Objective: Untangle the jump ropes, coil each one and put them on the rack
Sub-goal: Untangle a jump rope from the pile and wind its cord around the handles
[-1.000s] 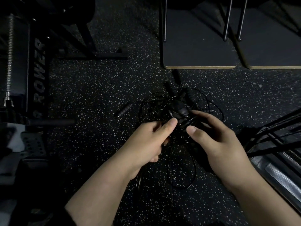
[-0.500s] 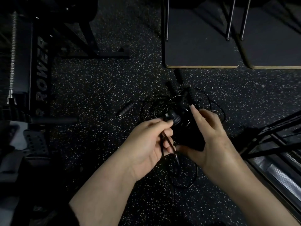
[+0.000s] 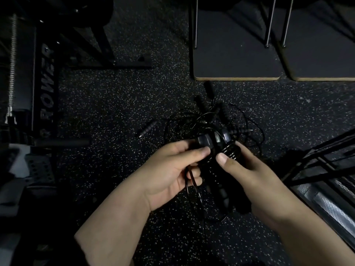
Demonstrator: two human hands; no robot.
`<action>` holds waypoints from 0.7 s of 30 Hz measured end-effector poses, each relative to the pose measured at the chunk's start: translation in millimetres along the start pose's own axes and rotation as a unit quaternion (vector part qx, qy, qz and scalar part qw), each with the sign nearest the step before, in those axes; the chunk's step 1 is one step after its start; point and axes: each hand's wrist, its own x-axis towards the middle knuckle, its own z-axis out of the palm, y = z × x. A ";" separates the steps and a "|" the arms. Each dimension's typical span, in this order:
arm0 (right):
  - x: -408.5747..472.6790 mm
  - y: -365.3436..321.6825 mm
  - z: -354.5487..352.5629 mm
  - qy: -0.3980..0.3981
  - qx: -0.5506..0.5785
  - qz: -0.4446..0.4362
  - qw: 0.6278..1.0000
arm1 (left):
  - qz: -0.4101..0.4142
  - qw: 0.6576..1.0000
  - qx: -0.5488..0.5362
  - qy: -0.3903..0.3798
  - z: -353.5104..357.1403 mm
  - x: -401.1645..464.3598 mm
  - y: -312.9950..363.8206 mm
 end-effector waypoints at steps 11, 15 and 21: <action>5.0 3.2 -3.1 0.089 -0.112 -0.079 0.986 | -0.021 0.996 0.064 0.053 7.4 2.9 -2.3; 8.3 9.7 -4.4 0.136 -0.210 -0.102 0.963 | -0.012 0.993 0.076 0.088 14.2 3.3 -5.5; 7.4 12.3 1.2 0.133 -0.342 -0.079 0.927 | 0.036 0.988 0.037 0.143 21.1 3.0 -8.5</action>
